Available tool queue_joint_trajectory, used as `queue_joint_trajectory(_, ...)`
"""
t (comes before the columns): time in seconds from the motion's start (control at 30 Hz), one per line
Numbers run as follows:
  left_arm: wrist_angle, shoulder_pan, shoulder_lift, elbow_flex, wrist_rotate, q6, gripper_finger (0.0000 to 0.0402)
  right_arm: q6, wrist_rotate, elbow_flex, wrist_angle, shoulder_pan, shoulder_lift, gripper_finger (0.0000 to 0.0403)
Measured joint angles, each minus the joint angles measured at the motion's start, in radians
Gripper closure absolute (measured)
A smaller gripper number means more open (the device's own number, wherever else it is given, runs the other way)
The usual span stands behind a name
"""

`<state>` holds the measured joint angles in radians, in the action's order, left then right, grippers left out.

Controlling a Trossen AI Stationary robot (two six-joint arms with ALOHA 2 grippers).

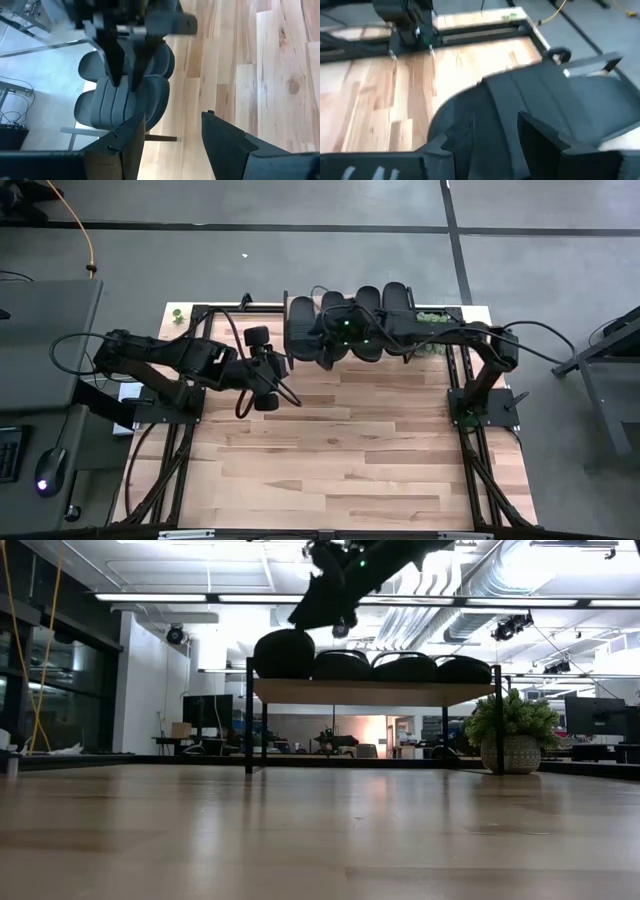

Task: Pick and place slides into the shelf
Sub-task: Adjust the black slippers on the shelf, then return to Home Position

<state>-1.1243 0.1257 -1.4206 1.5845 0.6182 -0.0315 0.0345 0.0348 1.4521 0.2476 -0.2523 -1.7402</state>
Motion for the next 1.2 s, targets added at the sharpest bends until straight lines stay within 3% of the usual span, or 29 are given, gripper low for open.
queue_joint_trajectory(0.5,0.023,-0.001,0.105,0.0,0.007,0.0,0.0224,0.042,0.005,0.002,0.1,0.026,0.198,0.0261)
queue_joint_trajectory(0.77,0.038,-0.001,0.19,0.0,-0.06,0.008,0.0225,0.023,0.091,0.005,0.133,0.077,0.341,0.0261)
queue_joint_trajectory(1.2,0.084,-0.001,0.254,0.0,-0.116,0.008,0.0225,0.005,0.088,0.005,0.287,0.181,0.538,0.0261)
